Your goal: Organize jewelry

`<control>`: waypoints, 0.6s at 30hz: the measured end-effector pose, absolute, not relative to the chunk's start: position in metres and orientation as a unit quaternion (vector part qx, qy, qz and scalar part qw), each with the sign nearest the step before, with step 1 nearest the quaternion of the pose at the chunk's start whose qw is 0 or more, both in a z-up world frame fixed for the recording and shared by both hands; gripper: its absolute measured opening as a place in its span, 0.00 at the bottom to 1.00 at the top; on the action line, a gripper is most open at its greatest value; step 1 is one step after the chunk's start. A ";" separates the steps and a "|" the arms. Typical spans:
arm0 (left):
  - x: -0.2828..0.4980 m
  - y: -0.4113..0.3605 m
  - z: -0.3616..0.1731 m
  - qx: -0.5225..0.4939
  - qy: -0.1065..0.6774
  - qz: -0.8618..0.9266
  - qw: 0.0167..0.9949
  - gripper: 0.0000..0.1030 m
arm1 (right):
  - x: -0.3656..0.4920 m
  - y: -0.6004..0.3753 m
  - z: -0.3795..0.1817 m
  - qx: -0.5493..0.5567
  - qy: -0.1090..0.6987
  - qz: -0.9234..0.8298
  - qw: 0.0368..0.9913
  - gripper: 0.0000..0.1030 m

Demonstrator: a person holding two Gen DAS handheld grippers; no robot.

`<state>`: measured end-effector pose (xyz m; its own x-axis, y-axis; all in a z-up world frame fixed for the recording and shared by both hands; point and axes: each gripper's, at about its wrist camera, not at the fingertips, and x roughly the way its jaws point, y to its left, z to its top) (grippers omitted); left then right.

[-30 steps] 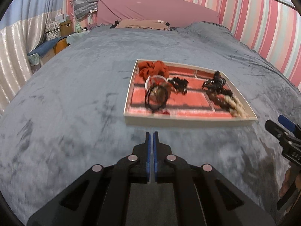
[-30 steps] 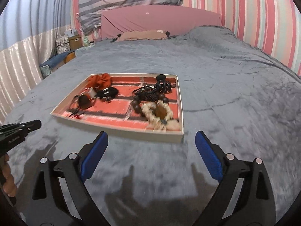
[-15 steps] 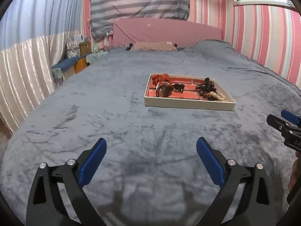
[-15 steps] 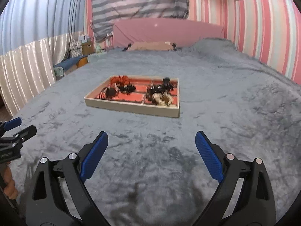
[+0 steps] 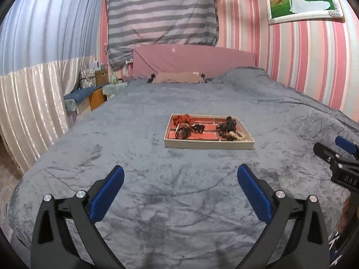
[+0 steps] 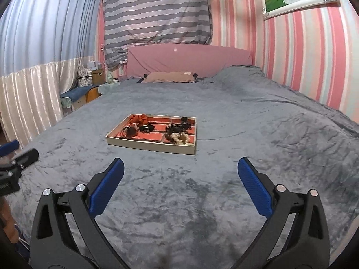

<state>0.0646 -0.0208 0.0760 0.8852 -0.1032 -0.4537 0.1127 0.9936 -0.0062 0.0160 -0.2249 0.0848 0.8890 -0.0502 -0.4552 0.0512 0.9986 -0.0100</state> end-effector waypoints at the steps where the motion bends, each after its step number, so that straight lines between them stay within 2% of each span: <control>1: 0.062 -0.021 0.077 0.010 0.230 -0.055 0.972 0.96 | 0.014 -0.225 0.084 0.001 0.235 -0.032 0.971 0.96; 11: 0.056 -0.034 0.077 0.043 0.215 -0.039 0.975 0.96 | 0.007 -0.220 0.073 -0.006 0.230 -0.056 0.972 0.96; 18: 0.062 -0.025 0.071 0.021 0.221 -0.036 0.974 0.96 | 0.010 -0.215 0.072 -0.006 0.234 -0.059 0.970 0.96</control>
<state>0.0620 -0.0253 0.0705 0.8993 -0.0616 -0.4330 0.0798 0.9965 0.0241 0.0100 -0.2154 0.0722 0.8835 -0.1174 -0.4535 0.1120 0.9930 -0.0388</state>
